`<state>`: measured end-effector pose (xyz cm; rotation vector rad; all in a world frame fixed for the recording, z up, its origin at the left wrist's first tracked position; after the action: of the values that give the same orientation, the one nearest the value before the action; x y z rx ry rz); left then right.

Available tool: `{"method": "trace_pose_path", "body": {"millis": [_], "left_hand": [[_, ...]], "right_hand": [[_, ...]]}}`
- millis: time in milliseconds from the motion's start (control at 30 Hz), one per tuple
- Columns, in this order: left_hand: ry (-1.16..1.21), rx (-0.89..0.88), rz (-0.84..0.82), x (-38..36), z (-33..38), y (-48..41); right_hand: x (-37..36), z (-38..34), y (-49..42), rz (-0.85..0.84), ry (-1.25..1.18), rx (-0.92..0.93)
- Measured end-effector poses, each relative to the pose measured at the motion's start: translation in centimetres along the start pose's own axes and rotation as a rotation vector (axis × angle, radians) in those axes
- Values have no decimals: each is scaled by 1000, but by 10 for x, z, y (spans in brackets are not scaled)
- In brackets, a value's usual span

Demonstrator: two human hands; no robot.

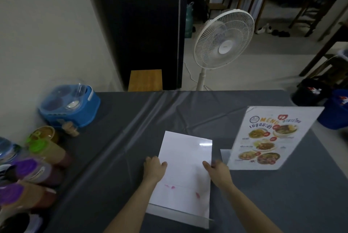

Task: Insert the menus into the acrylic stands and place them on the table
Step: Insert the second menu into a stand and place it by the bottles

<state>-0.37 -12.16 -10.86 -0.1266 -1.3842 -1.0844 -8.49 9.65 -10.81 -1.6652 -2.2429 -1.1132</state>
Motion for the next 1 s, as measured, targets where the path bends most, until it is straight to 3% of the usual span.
{"method": "trace_pose_path", "body": {"millis": [367,533,733,900,1000], "left_hand": [[226,129,6,-2,-3,-5],[192,101,-15,0,1,6],[49,-30,-157,21,29,31],[228,-142,-347,38,71,65],[299,-333,-404,44,88,84]], "right_hand": [[2,4,-9,39,-330,-192],[0,-3,-4,26,-495,-206],[15,-30,9,-21,-716,-72],[18,-54,25,-105,-931,-51],[16,-63,31,-180,-972,-12]]}}
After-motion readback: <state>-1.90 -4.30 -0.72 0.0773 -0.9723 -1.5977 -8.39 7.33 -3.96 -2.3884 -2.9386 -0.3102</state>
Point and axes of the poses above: each hand's wrist, its own y-axis away from the middle knuckle, its own x-axis out of the back of the hand, z = x × y, the point moved 2 cm from there along -y, towards the middle knuckle, and after that the axes turned 14 degrees about -y, right-handed, at the moved point
